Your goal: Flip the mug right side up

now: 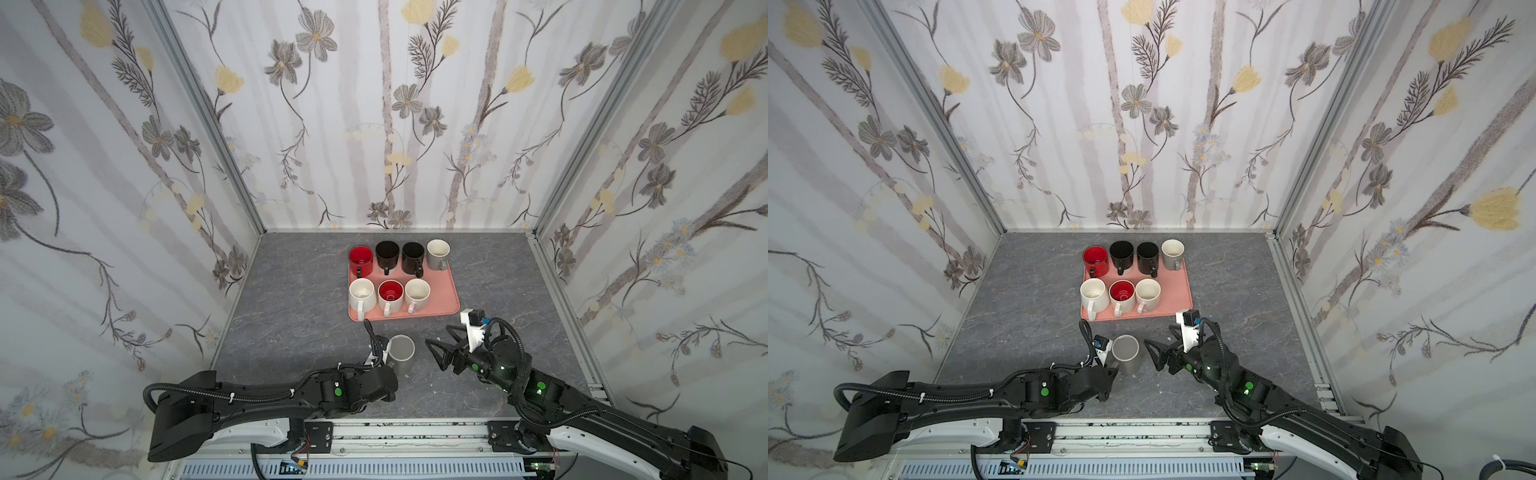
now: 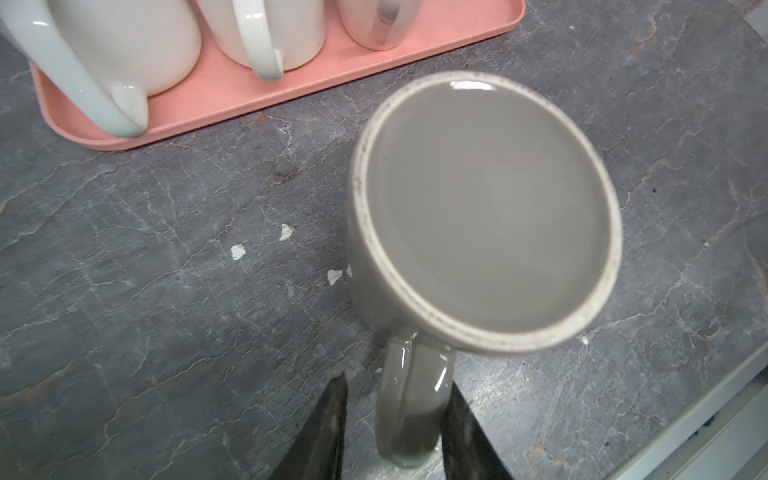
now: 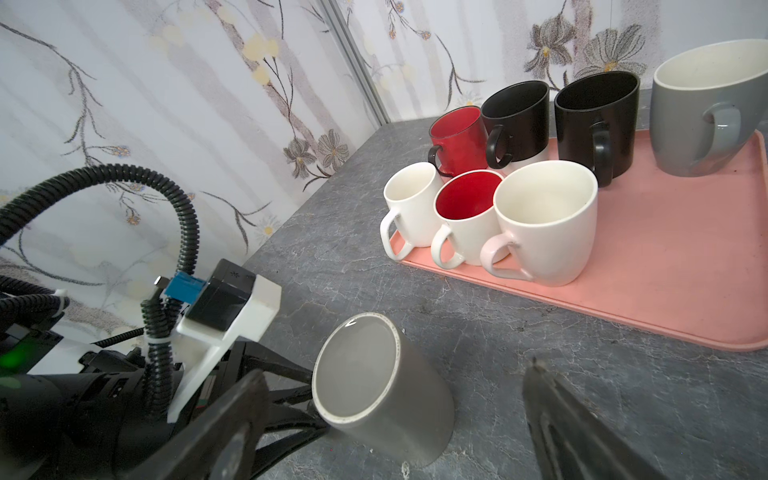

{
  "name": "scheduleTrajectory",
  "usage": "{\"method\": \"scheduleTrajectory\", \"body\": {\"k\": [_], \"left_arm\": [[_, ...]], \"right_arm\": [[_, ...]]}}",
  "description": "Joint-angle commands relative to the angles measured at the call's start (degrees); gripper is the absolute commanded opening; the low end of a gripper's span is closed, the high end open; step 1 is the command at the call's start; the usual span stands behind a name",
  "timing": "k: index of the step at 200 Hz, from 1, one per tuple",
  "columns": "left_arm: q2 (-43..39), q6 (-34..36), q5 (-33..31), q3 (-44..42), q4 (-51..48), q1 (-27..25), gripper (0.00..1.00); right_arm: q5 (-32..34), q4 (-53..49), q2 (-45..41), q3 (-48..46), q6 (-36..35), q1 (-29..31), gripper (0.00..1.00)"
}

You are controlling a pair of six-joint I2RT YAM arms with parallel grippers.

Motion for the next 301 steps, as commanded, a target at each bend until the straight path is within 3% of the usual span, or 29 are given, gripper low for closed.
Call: {"method": "scheduleTrajectory", "body": {"k": [1,57,116,175,235,301], "left_arm": [[1.1,-1.96,1.1,1.52,-3.11,1.21,0.37],[3.2,-1.62,6.21,2.39,-2.25,4.16,0.42],[3.03,6.54,1.93,1.98,1.69,4.36,0.51],[5.72,11.29,0.79,2.35,4.37,4.43,0.32],[6.95,16.24,-3.73,1.83,7.66,4.01,0.0],[6.4,16.79,-8.99,1.52,10.97,1.04,0.0]], "right_arm": [[0.42,0.13,-0.35,0.33,-0.66,0.07,0.95],[1.03,-0.73,-1.06,-0.05,-0.56,0.11,0.95],[0.34,-0.7,-0.88,-0.27,-0.54,0.07,0.95],[0.68,-0.67,-1.24,-0.28,-0.54,0.07,0.95],[0.63,-0.68,-1.31,-0.28,-0.54,0.06,0.95],[0.42,-0.2,-1.5,-0.64,-0.4,0.0,0.94]]}}
